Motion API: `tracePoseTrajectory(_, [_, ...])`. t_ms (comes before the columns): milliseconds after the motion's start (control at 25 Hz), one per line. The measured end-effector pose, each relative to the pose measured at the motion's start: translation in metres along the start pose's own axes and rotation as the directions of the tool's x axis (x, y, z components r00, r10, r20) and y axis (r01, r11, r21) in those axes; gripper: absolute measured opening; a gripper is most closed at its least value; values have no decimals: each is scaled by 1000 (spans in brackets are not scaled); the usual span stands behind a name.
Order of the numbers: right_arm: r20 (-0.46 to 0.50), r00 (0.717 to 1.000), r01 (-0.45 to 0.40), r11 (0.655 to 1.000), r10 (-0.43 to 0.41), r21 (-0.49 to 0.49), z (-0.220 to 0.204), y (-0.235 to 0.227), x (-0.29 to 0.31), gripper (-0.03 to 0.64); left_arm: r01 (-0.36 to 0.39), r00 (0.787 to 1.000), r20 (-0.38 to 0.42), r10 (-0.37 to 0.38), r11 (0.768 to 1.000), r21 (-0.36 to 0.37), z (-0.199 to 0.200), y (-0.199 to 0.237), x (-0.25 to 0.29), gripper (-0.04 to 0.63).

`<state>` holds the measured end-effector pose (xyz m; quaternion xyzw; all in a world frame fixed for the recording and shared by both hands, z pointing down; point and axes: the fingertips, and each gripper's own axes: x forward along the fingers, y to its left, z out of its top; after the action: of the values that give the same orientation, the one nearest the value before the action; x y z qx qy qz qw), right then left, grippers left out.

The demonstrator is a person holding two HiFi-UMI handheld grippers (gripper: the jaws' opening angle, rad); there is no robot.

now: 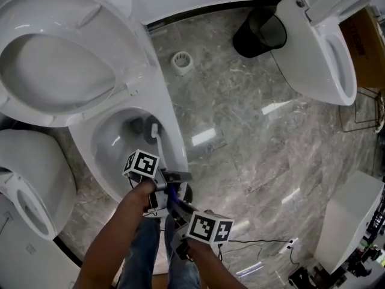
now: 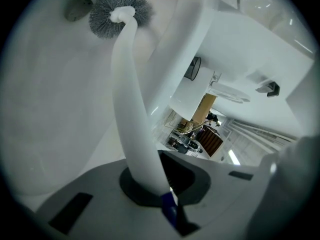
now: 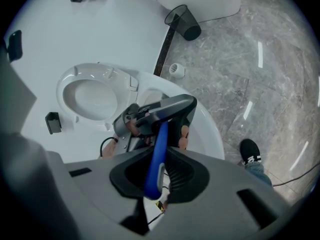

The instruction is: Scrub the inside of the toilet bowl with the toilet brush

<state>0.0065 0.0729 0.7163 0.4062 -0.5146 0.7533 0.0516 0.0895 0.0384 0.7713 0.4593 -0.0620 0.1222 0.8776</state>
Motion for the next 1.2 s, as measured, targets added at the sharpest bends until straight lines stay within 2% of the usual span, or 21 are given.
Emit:
tracePoseTrajectory(200, [-2, 1000, -3, 1000, 3, -14, 11, 6, 10, 58, 15, 999, 30, -15, 1000, 8, 17, -6, -8, 0])
tracePoseTrajectory(520, [-2, 1000, -17, 999, 17, -49, 31, 23, 29, 58, 80, 993, 91, -81, 997, 14, 45, -17, -29, 0])
tracePoseTrajectory(760, [-35, 999, -16, 996, 13, -85, 37, 36, 51, 58, 142, 977, 162, -137, 990, -20, 62, -26, -54, 0])
tracePoseTrajectory(1200, [-114, 993, -11, 991, -4, -132, 10, 51, 90, 58, 215, 943, 271, -192, 975, -56, 74, -8, -105, 0])
